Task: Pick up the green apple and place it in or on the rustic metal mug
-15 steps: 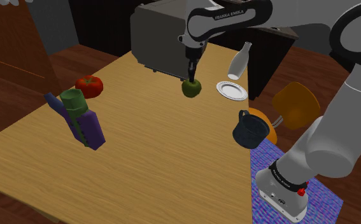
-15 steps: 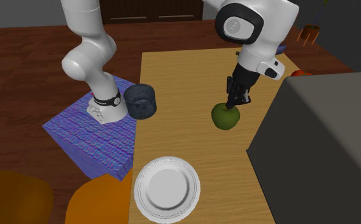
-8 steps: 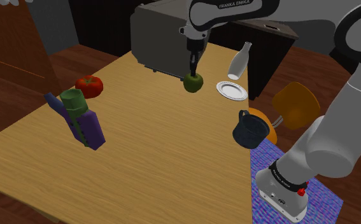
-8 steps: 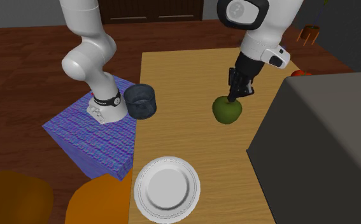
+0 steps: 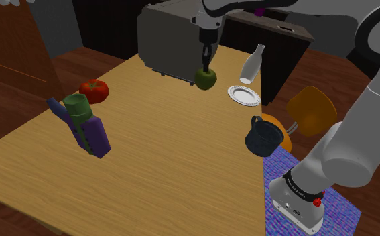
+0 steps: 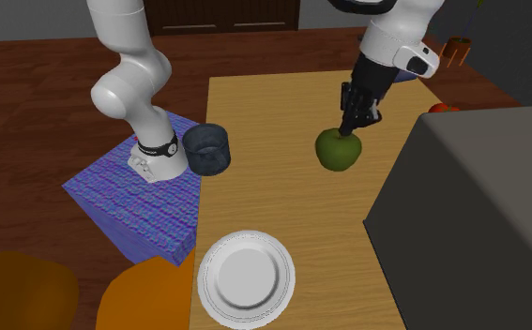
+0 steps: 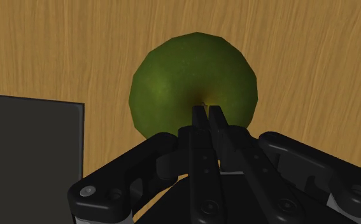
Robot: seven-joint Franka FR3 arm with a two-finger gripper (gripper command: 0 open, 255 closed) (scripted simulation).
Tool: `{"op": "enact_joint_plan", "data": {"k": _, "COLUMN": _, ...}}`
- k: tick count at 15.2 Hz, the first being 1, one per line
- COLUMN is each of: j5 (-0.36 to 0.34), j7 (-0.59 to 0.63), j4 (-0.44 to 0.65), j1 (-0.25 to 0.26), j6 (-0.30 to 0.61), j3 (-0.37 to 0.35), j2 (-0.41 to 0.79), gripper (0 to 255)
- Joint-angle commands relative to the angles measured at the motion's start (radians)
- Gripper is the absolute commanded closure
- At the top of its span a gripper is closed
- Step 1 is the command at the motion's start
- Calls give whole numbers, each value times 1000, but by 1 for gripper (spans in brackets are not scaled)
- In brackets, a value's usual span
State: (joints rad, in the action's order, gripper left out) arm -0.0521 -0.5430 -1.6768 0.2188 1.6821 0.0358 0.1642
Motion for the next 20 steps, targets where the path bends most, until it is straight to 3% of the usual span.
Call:
{"op": "enact_joint_plan", "data": {"k": 1, "j5": 0, "j7": 0, "j4": 22, "j1": 1, "j6": -26, "j3": -1, "j2": -3, "gripper": 255}}
{"op": "enact_joint_plan", "data": {"k": 12, "j5": 1, "j7": -7, "j4": 174, "j1": 1, "j6": -170, "j3": -1, "j2": 4, "gripper": 255}}
{"op": "enact_joint_plan", "data": {"k": 20, "j5": -12, "j7": -10, "j4": -182, "j1": -1, "j6": -146, "j3": 3, "j2": -329, "gripper": 255}}
